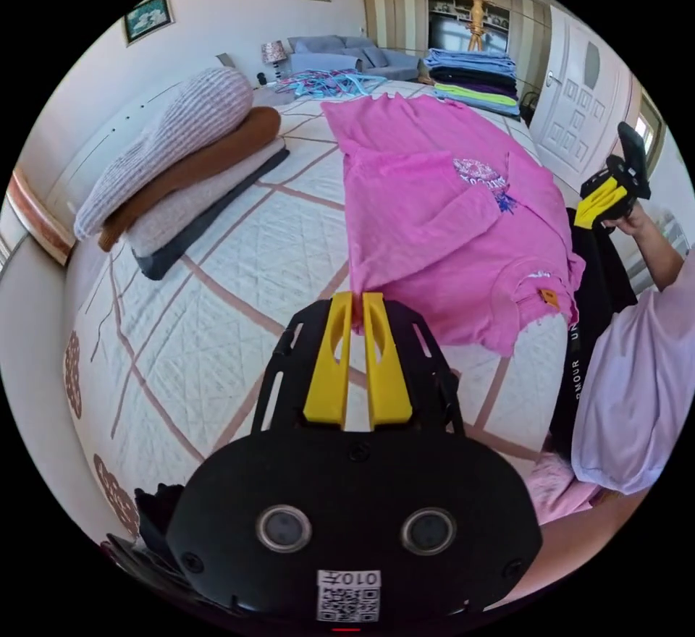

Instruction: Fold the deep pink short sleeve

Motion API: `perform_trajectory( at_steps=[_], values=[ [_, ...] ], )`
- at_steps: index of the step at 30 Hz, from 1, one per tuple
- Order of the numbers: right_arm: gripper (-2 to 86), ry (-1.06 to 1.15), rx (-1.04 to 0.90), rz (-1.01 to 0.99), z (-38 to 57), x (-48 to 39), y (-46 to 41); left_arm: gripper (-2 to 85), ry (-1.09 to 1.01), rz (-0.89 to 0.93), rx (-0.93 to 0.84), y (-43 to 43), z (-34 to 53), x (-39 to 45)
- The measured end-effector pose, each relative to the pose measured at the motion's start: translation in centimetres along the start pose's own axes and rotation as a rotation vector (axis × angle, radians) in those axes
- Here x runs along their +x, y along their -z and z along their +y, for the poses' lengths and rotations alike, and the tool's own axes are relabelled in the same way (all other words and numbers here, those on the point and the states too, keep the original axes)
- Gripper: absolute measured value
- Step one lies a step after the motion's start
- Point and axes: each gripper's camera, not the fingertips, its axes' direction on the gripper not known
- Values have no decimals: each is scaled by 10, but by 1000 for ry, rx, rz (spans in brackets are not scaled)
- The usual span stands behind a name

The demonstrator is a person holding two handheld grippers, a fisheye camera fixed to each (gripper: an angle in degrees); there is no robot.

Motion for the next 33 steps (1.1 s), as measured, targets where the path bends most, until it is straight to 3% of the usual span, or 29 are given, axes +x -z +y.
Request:
perform_trajectory(
  at_steps=[10,13,16,22,26,30,33],
  values=[
    [30,-76,-9,22,25,-31,13,47,146,-39,-188,-32,24,-16],
    [30,-141,10,36,40,-35,20,54,182,-78,-97,0,31,-1],
    [37,-242,70,55,57,-35,28,56,67,-68,-14,11,14,35],
    [50,-398,207,110,77,-43,61,55,-196,-8,-76,-49,-31,100],
    [52,-427,218,127,85,-64,71,55,-231,79,-38,-73,-42,114],
    [54,-442,184,120,86,-82,59,54,-251,88,-172,-121,-34,114],
    [58,-439,111,133,78,-93,42,54,-213,114,-114,-126,-23,102]
  ],
)
